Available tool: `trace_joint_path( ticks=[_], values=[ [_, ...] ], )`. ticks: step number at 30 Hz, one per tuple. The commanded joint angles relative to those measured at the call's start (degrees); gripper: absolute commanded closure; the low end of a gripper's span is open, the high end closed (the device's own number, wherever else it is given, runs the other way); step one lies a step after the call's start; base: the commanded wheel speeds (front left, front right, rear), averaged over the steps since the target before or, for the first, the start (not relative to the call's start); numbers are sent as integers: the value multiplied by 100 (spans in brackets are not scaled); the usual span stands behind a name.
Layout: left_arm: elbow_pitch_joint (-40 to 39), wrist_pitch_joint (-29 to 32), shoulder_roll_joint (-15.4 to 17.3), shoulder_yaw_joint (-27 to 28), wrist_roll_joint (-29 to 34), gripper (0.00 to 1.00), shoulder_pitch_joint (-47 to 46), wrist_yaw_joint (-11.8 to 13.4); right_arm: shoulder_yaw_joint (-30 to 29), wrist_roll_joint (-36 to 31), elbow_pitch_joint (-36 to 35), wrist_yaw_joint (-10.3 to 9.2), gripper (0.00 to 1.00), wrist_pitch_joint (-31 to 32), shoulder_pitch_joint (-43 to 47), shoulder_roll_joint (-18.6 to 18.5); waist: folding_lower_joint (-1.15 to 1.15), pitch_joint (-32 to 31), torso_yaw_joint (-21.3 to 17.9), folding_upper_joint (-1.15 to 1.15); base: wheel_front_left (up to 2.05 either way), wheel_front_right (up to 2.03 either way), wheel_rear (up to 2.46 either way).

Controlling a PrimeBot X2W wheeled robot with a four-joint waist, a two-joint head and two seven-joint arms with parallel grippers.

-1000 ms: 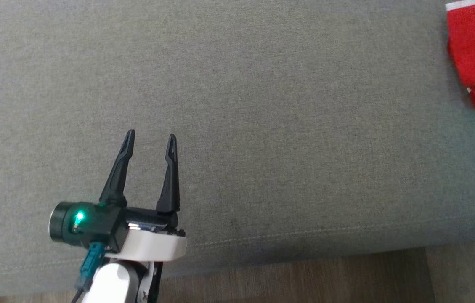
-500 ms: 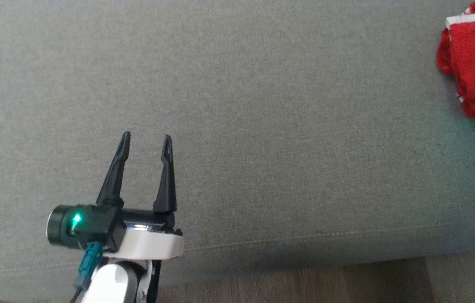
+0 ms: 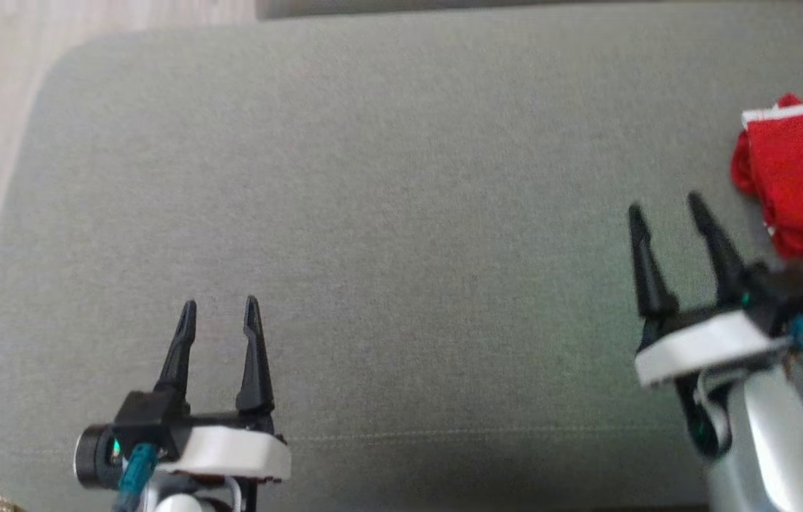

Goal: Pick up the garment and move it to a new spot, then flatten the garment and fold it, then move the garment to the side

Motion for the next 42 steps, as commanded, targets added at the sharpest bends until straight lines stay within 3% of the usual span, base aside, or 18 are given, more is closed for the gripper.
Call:
trace_joint_path(
  ticks=[1,6,14,38,39,42],
  values=[
    [-137,-44,-22,251,25,0,-48,-40,200,197,-367,-2,0,-52,93,34,0,-275,154,0,0,0,0],
    [-146,-44,-22,308,169,0,235,-148,373,392,-1040,-2,0,-52,927,37,0,-633,204,0,0,0,0],
    [-230,-44,-22,426,279,0,541,-302,528,339,-1204,-2,0,-52,1777,38,0,-898,121,0,0,0,0],
    [-49,-44,-22,469,404,0,723,-458,372,498,-1106,-2,0,-52,1937,39,0,-1030,52,0,0,0,0],
    [125,-9,15,298,355,100,889,-436,240,478,-911,0,100,0,2062,68,0,-1030,52,0,0,0,0],
    [369,-8,14,287,338,100,917,-431,248,480,-661,0,100,3,2084,80,0,-1030,52,0,0,0,0]
  ],
)
